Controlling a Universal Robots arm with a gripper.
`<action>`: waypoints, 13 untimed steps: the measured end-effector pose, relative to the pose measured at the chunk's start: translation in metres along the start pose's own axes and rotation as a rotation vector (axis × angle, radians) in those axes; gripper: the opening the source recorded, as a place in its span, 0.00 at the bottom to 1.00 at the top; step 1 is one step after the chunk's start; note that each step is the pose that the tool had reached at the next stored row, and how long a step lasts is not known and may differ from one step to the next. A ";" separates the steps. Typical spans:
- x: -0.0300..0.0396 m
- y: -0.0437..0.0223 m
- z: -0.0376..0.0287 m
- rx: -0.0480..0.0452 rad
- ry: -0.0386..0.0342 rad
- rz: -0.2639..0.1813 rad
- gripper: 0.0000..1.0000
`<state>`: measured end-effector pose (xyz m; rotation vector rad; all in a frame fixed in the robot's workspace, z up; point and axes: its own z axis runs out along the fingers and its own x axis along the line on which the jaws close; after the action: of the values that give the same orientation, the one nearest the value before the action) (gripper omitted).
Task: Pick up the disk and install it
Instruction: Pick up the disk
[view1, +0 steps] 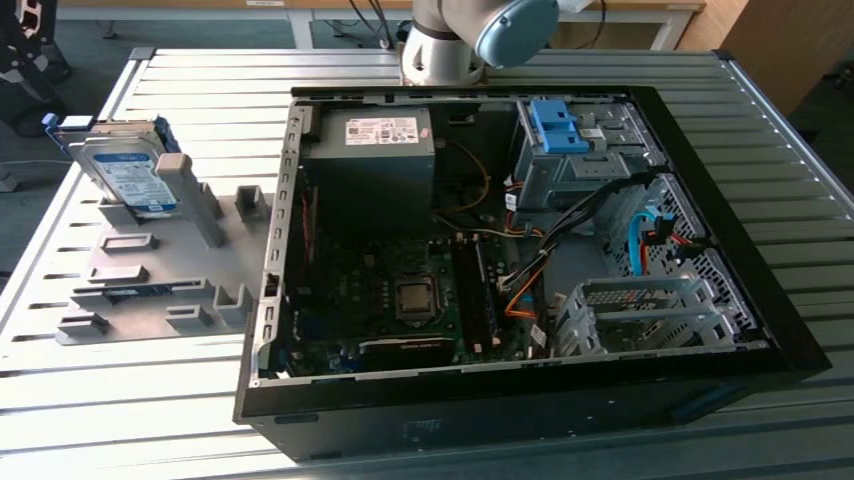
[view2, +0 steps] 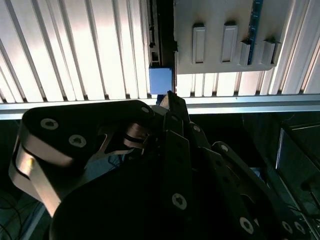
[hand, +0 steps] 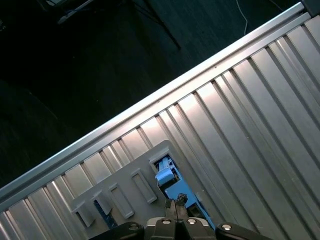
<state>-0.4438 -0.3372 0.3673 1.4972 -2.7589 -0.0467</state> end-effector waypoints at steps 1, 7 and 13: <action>0.0000 0.0000 0.0000 0.0000 0.0000 0.000 0.11; 0.0000 0.0000 0.0000 0.0000 0.0001 0.000 0.11; 0.0000 0.0000 0.0002 -0.0008 0.0018 -0.067 0.11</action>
<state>-0.4438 -0.3372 0.3671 1.5887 -2.7062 -0.0465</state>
